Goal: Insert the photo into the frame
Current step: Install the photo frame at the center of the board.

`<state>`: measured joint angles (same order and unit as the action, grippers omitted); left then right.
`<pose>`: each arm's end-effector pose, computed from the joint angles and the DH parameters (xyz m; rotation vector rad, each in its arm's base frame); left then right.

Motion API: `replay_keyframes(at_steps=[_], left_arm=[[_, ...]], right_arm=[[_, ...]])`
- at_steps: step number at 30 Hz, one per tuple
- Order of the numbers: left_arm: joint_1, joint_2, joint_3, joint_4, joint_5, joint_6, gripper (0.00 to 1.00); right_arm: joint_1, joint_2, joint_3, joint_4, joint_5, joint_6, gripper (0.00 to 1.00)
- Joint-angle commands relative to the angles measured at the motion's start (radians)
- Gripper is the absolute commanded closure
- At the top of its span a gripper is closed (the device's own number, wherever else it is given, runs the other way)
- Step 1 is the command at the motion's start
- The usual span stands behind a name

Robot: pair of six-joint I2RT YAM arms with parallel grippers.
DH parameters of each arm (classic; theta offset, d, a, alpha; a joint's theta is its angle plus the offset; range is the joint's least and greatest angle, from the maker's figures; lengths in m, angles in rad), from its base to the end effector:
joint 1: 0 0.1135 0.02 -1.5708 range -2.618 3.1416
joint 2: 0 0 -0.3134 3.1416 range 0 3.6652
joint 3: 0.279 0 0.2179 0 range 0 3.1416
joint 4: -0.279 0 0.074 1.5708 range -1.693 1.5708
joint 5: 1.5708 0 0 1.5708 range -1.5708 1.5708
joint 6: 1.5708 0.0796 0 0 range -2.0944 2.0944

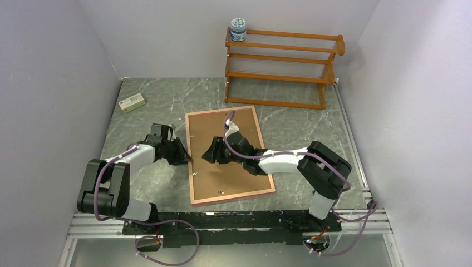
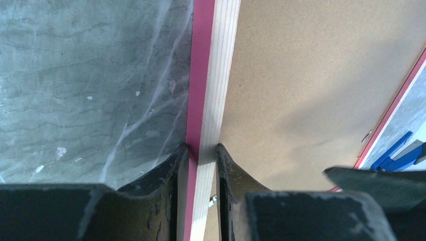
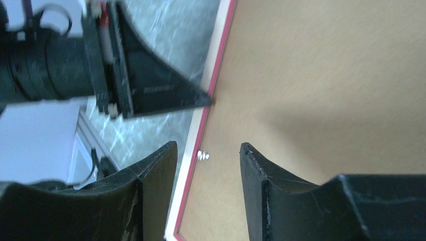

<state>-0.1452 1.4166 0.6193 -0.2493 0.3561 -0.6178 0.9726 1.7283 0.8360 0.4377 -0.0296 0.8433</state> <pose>0.2290 -0.0615 0.1866 -0.5047 2.6520 -0.7197 0.2150 0.3197 0.2302 -0.1649 2.2277 1.1196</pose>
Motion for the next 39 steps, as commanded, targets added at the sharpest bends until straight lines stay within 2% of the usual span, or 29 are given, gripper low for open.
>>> replay_keyframes(at_steps=[1,8,15,20,23,27,31,35,39], left_arm=[[-0.006,-0.006,0.008,0.023,-0.011,-0.016,0.72],[-0.007,0.013,-0.001,0.023,-0.011,-0.022,0.67],[-0.007,-0.013,0.001,-0.014,-0.047,-0.018,0.67],[-0.007,-0.025,0.005,-0.030,-0.061,-0.012,0.66],[-0.007,-0.023,0.006,-0.033,-0.061,-0.010,0.64],[-0.007,-0.015,0.009,-0.031,-0.051,-0.008,0.60],[-0.007,-0.013,0.010,-0.028,-0.049,-0.006,0.54],[-0.007,-0.019,0.001,-0.018,-0.048,-0.010,0.49],[-0.007,-0.024,-0.014,-0.004,-0.048,-0.022,0.54]], right_arm=[[-0.047,0.033,0.107,-0.068,0.001,0.020,0.47],[-0.097,0.125,0.245,-0.150,-0.020,0.052,0.47],[-0.212,0.051,0.323,-0.458,0.021,-0.079,0.44],[-0.248,-0.028,0.384,-0.734,0.201,-0.225,0.34],[-0.282,-0.030,0.411,-0.852,0.314,-0.255,0.20],[-0.332,0.010,0.442,-0.934,0.405,-0.309,0.08],[-0.375,0.085,0.493,-0.972,0.388,-0.357,0.02],[-0.390,0.157,0.551,-0.995,0.386,-0.388,0.01],[-0.410,0.222,0.585,-0.986,0.362,-0.394,0.01]])
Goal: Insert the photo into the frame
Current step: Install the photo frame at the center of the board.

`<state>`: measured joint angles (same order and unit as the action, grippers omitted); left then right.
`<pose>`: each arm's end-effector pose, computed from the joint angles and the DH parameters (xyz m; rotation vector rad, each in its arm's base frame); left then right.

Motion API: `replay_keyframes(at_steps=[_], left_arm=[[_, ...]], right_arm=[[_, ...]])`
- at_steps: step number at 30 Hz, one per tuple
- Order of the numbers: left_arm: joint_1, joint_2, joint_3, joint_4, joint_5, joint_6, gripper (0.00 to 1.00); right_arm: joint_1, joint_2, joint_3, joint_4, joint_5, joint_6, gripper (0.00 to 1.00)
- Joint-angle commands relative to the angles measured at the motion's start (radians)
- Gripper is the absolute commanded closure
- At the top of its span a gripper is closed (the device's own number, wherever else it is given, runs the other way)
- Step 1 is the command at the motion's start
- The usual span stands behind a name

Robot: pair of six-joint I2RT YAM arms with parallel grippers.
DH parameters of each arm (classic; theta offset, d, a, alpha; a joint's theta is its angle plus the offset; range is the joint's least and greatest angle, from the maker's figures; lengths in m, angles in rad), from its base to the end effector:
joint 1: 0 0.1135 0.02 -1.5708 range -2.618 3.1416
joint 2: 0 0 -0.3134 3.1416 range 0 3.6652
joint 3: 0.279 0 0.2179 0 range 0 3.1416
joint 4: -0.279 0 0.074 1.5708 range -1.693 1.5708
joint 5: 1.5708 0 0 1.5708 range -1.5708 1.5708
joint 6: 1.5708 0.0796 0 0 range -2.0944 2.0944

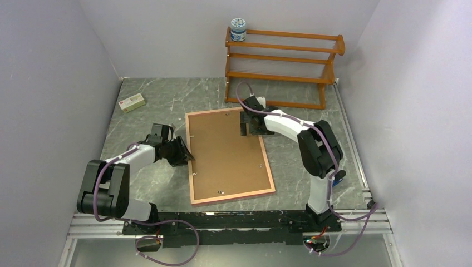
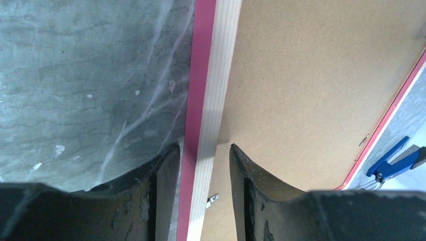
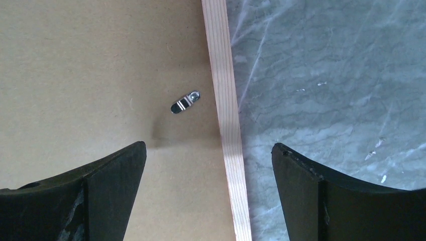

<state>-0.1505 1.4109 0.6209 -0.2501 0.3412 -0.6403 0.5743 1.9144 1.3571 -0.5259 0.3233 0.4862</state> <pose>0.2289 -0.0617 0.1878 -0.5308 2.6443 -0.7103 0.3539 0.1988 0.2167 -0.0090 2.5643 -0.0381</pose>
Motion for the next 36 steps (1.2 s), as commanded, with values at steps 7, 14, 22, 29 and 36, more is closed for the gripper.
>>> replay_keyframes(at_steps=[7,14,22,29,36], left_arm=[[-0.001,-0.008,-0.018,-0.009,-0.046,0.008,0.59],[-0.001,0.003,-0.032,0.009,-0.045,0.001,0.60],[-0.001,0.014,-0.035,0.004,-0.053,0.001,0.60],[-0.001,0.025,-0.027,0.005,-0.050,0.001,0.60],[-0.001,0.017,-0.025,-0.009,-0.057,0.001,0.59]], right_arm=[[-0.031,0.097,0.103,-0.053,0.044,-0.037,0.02],[-0.048,0.130,0.118,-0.064,0.065,-0.032,0.08],[-0.057,0.099,0.064,-0.050,0.096,-0.043,0.25],[-0.068,0.063,0.010,-0.023,0.091,-0.035,0.38],[-0.076,0.064,0.010,-0.002,0.086,-0.046,0.57]])
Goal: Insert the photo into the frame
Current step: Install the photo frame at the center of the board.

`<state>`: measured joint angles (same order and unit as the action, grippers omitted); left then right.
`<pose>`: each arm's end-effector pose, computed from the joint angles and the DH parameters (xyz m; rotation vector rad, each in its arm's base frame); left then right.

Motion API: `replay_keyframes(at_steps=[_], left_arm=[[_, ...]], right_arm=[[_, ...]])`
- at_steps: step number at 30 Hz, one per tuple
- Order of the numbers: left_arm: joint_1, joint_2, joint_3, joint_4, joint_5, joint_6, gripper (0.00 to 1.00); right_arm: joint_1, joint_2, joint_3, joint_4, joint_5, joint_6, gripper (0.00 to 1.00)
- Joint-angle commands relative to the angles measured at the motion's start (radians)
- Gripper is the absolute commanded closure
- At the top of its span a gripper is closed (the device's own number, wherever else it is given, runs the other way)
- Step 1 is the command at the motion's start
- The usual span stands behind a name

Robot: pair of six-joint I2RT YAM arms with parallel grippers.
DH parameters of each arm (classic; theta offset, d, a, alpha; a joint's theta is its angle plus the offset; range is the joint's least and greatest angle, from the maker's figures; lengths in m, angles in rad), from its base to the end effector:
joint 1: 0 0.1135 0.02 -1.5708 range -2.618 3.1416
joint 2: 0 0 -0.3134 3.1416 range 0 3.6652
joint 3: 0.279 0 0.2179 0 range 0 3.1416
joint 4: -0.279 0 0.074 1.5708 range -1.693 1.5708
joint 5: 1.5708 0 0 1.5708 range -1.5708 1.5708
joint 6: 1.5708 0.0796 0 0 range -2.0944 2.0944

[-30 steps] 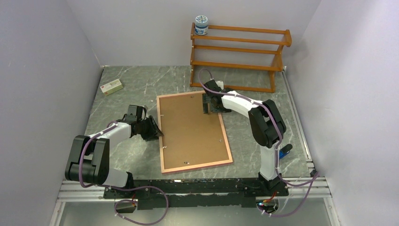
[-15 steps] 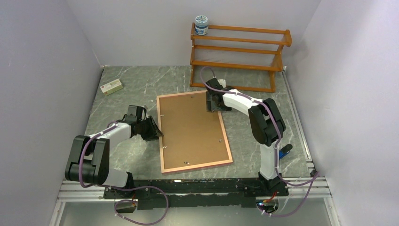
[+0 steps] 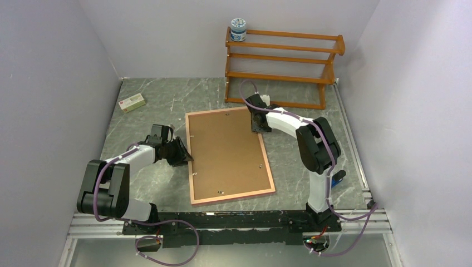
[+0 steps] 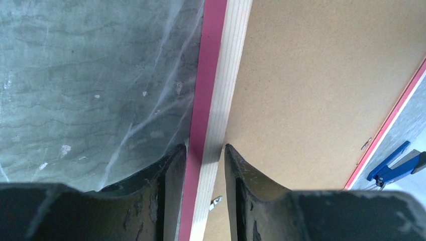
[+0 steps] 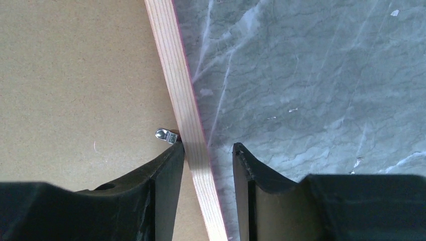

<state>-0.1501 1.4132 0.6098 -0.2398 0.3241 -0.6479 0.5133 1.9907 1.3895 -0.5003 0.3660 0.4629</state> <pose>0.2282 -0.0602 0.1848 -0.5490 2.6435 -0.6894 0.3812 0.1822 0.1984 0.0487 2.5599 -0.1314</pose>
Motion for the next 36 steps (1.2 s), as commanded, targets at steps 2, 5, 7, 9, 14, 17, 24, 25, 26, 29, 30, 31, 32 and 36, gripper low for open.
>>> replay_keyframes(at_steps=[2,5,7,9,14,17,24,25,26,29,30,31,32,36], left_arm=[[-0.002,0.014,-0.015,-0.022,-0.041,0.008,0.59],[-0.002,0.010,-0.012,-0.027,-0.044,0.009,0.58],[-0.002,0.003,-0.012,-0.029,-0.046,0.007,0.58],[-0.002,-0.007,-0.012,-0.031,-0.046,0.004,0.56],[-0.002,-0.035,-0.005,-0.050,-0.062,0.001,0.43],[-0.002,-0.069,-0.010,-0.057,-0.083,-0.011,0.34],[-0.002,-0.140,-0.028,-0.064,-0.081,-0.029,0.27],[-0.002,-0.149,-0.027,-0.070,-0.080,-0.034,0.26],[-0.002,-0.157,-0.026,-0.077,-0.077,-0.038,0.26],[-0.002,-0.176,-0.024,-0.089,-0.062,-0.052,0.26],[-0.002,-0.181,-0.026,-0.090,-0.059,-0.058,0.26],[-0.001,-0.185,-0.028,-0.091,-0.058,-0.062,0.26],[-0.002,-0.187,-0.030,-0.093,-0.056,-0.070,0.26],[-0.002,-0.199,-0.046,-0.080,-0.034,-0.092,0.26]], right_arm=[[-0.017,-0.018,-0.024,-0.016,0.041,-0.026,0.57],[-0.016,-0.049,-0.038,0.002,0.028,-0.026,0.57],[-0.018,-0.087,-0.060,0.016,0.007,-0.021,0.54],[-0.021,-0.137,-0.085,0.027,-0.021,-0.011,0.47],[-0.037,-0.299,-0.187,0.024,-0.136,0.053,0.21],[-0.038,-0.406,-0.292,0.022,-0.178,0.081,0.15],[-0.015,-0.513,-0.460,-0.016,-0.237,0.101,0.14],[-0.005,-0.523,-0.478,-0.019,-0.241,0.103,0.14],[0.010,-0.531,-0.491,-0.023,-0.242,0.103,0.14],[0.070,-0.545,-0.528,-0.036,-0.213,0.120,0.14],[0.091,-0.543,-0.538,-0.040,-0.196,0.131,0.14],[0.108,-0.540,-0.547,-0.044,-0.180,0.143,0.14],[0.123,-0.536,-0.555,-0.046,-0.160,0.153,0.14],[0.158,-0.525,-0.588,-0.041,-0.059,0.181,0.17]])
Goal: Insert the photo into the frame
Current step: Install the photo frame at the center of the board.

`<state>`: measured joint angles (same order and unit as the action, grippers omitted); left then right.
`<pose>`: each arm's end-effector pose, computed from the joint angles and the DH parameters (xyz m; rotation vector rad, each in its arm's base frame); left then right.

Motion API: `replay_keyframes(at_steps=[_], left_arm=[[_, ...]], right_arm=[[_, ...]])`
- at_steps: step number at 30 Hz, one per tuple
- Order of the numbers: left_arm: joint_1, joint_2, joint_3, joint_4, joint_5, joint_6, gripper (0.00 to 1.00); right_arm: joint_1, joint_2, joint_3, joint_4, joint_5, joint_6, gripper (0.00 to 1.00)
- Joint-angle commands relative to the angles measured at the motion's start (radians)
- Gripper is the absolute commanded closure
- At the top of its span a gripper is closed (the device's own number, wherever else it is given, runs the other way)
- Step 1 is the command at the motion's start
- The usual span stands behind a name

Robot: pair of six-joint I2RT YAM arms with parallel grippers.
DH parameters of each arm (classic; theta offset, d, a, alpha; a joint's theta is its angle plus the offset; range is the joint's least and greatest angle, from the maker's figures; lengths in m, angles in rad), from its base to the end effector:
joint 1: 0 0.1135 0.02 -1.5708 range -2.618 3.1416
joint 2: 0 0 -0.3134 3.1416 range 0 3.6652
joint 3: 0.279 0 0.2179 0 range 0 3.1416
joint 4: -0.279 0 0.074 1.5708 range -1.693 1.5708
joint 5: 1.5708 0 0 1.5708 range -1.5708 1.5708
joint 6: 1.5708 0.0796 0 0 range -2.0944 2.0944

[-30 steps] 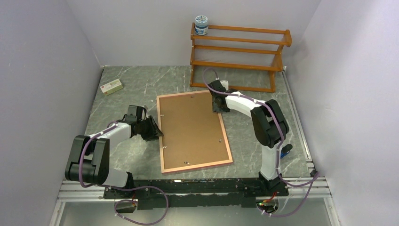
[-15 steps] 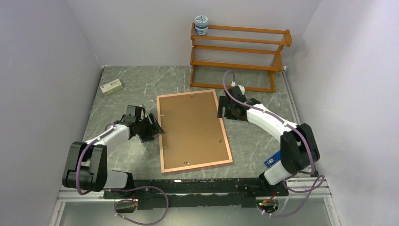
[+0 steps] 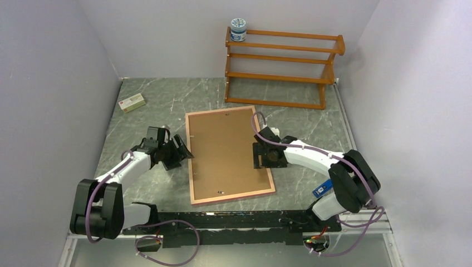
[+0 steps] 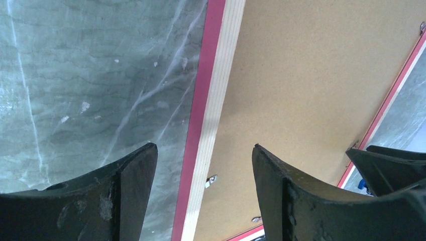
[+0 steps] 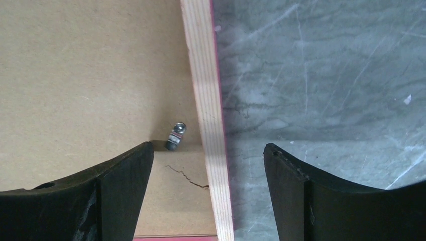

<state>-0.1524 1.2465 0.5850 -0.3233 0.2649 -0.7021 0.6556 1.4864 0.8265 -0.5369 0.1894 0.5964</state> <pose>0.2002 -0.0518 0.2036 -0.6146 2.5709 -0.6504 0.2085 0.1414 0.2031 -0.0317 2.7281 0.0924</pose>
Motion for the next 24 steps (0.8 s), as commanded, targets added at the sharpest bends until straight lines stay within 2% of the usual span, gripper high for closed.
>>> replay_keyframes(at_steps=[1,12,17,24], left_arm=[[0.001,-0.035,-0.029,0.007,0.031,-0.043,0.25],[0.001,-0.103,-0.042,-0.066,0.007,-0.044,0.25],[0.001,-0.110,-0.043,-0.067,0.008,-0.049,0.26],[0.001,-0.121,-0.047,-0.075,-0.004,-0.048,0.25]], right_arm=[[0.016,-0.018,-0.029,0.001,0.133,0.049,0.18],[0.017,0.008,-0.034,0.032,0.165,0.021,0.24],[0.016,-0.038,-0.066,0.034,0.136,-0.011,0.39],[0.017,-0.065,-0.089,0.056,0.099,-0.041,0.53]])
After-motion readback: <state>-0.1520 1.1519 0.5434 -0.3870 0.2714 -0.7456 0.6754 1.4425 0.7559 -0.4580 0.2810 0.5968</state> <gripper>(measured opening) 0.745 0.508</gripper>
